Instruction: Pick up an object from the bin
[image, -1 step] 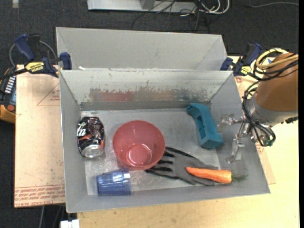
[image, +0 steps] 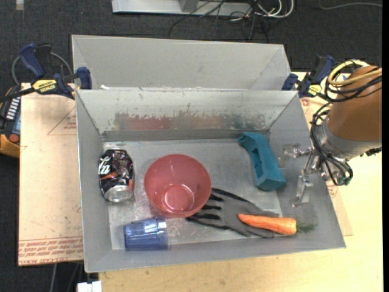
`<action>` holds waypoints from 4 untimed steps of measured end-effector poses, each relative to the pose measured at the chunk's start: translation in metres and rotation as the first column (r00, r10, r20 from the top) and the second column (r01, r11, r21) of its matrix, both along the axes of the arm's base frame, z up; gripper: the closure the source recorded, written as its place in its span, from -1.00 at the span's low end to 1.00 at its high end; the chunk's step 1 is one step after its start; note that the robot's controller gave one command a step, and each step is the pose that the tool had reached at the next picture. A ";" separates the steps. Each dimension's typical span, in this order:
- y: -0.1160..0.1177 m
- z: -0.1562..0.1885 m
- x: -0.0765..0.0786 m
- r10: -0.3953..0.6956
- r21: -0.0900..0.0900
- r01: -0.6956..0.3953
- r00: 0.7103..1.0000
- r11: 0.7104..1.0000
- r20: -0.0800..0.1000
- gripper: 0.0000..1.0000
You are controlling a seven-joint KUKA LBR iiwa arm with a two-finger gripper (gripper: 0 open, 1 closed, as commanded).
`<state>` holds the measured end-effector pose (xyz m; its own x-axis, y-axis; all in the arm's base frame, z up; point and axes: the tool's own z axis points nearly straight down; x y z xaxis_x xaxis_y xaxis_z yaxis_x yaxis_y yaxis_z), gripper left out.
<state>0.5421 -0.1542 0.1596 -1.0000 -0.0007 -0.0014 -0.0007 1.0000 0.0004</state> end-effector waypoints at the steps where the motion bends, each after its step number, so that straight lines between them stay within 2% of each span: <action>1: 0.020 -0.081 -0.053 0.017 0.002 -0.017 1.000 1.000 -0.010 -1.00; 2: 0.027 0.001 -0.061 -0.207 0.001 0.207 0.978 0.978 0.004 -1.00; 3: 0.021 -0.083 -0.052 0.014 0.004 -0.014 1.000 1.000 -0.008 -1.00; 4: 0.033 -0.088 -0.059 -0.002 -0.002 0.002 1.000 1.000 0.020 -1.00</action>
Offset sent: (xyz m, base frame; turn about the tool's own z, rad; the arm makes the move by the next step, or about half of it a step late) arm -0.0628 0.0265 0.0004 0.2101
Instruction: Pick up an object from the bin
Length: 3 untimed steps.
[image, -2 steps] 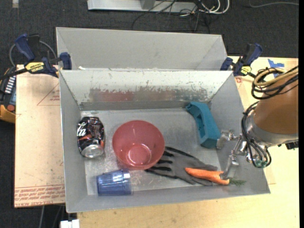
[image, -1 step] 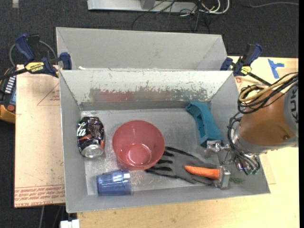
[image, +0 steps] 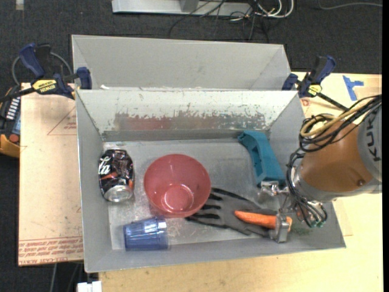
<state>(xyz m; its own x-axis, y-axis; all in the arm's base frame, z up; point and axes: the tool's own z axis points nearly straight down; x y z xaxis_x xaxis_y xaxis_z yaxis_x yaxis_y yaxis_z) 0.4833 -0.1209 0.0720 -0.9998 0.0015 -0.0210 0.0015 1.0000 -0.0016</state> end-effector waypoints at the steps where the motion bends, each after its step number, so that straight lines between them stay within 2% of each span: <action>1: -0.011 0.004 0.007 0.016 0.006 -0.016 1.000 1.000 -0.026 1.00; 3: -0.011 0.006 0.007 0.017 0.007 -0.017 1.000 1.000 -0.026 1.00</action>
Offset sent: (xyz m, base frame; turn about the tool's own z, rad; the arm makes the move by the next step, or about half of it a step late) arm 0.0000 0.0000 0.0000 0.0000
